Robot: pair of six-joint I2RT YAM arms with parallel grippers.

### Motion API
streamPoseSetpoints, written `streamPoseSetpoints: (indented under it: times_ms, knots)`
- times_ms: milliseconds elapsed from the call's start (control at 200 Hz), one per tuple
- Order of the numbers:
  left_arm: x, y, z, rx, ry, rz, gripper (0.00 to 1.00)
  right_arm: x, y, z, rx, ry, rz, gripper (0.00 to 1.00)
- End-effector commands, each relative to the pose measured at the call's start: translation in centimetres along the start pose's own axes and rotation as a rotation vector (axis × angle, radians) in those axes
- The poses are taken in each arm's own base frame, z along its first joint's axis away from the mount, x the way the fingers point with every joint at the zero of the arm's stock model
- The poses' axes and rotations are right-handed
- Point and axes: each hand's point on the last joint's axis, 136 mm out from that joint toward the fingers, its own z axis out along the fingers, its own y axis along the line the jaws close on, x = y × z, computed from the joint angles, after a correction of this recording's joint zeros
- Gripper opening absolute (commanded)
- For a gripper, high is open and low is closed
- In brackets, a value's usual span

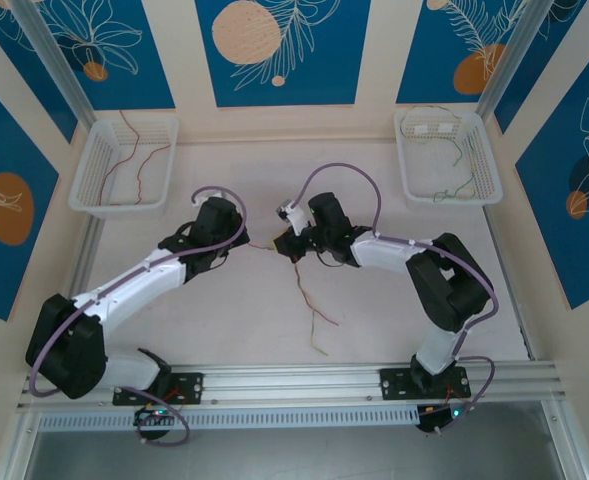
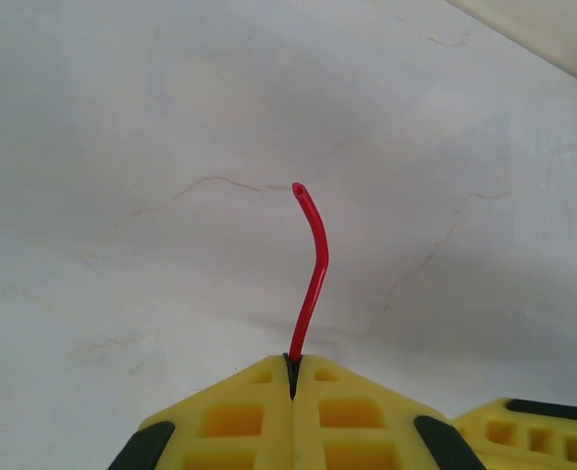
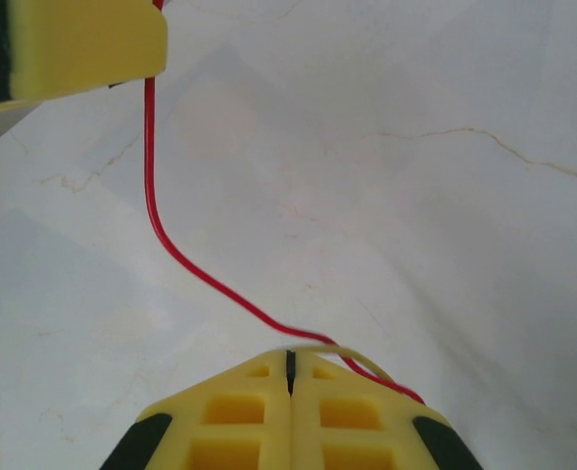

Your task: Untangle the cables

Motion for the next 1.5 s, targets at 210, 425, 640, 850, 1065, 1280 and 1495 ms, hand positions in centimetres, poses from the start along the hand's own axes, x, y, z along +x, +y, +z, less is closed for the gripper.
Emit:
streamPoseSetpoints:
  times_ms: [210,425,640,850,1065,1280,1495]
  knots:
    - [-1.7,1.6,-1.4,-0.018,-0.063,-0.02,0.0,-2.1,2.9,-2.4,-0.087,-0.021,-0.046,0.18]
    - [-1.2,1.2,-1.0,0.004,-0.039,-0.024,0.0,-2.0,0.8,-1.4,-0.055,0.031,0.078,0.7]
    - [-0.7,1.3,-0.7,0.009,-0.025,-0.03,0.0,-1.4,2.5,0.7,-0.175,0.114,0.107,0.73]
    - [-0.7,1.3,-0.6,0.004,-0.027,-0.03,0.0,-0.8,3.3,3.1,-0.19,0.156,0.092,0.71]
    - [-0.9,1.3,-0.8,0.001,-0.032,-0.022,0.0,0.1,3.5,4.1,-0.2,0.193,0.091,0.6]
    - [-0.7,1.6,-0.6,-0.007,-0.033,-0.032,0.0,0.0,3.7,3.6,-0.21,0.182,0.086,0.31]
    - [-0.9,1.9,-0.8,-0.021,-0.042,-0.033,0.0,-0.7,4.5,2.9,-0.231,0.172,0.07,0.04]
